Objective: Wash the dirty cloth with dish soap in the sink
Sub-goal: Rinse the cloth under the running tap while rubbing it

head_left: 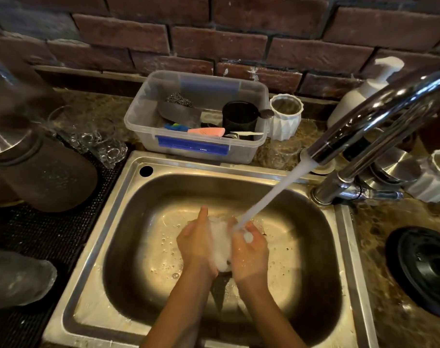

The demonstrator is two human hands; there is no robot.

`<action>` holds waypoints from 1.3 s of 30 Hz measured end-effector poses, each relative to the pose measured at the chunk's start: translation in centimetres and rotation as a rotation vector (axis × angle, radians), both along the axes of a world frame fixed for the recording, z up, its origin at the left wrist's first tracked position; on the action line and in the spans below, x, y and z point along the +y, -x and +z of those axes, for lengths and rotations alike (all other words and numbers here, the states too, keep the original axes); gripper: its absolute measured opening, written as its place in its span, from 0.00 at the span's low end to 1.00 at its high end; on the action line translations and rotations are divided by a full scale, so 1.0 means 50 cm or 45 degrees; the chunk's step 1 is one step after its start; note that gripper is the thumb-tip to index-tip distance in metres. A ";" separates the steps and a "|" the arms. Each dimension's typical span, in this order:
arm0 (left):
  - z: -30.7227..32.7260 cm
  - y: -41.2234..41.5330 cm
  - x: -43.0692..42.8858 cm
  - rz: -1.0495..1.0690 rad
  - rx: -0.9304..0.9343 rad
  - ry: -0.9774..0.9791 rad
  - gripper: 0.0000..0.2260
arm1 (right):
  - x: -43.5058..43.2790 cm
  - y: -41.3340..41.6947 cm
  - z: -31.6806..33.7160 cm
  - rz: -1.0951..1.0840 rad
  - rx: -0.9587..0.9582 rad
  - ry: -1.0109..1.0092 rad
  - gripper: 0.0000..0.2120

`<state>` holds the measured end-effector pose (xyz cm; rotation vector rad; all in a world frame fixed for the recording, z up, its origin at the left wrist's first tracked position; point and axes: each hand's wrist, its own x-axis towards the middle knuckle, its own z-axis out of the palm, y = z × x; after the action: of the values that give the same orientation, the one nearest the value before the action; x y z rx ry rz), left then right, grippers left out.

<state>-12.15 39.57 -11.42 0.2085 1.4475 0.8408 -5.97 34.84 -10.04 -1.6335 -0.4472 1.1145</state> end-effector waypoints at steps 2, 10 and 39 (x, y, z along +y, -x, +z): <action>-0.004 0.003 0.006 0.024 0.113 -0.106 0.16 | 0.000 0.009 0.000 0.090 -0.060 -0.022 0.12; 0.013 -0.008 0.006 -0.051 0.500 -0.425 0.19 | 0.040 -0.009 -0.009 0.106 -0.115 0.131 0.14; 0.030 -0.012 -0.027 -0.326 0.390 -0.142 0.21 | 0.003 -0.049 -0.036 0.256 -0.339 -0.035 0.02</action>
<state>-11.55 38.23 -9.94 0.6162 1.6160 0.6997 -3.54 35.00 -11.85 -1.7489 -0.8117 1.0337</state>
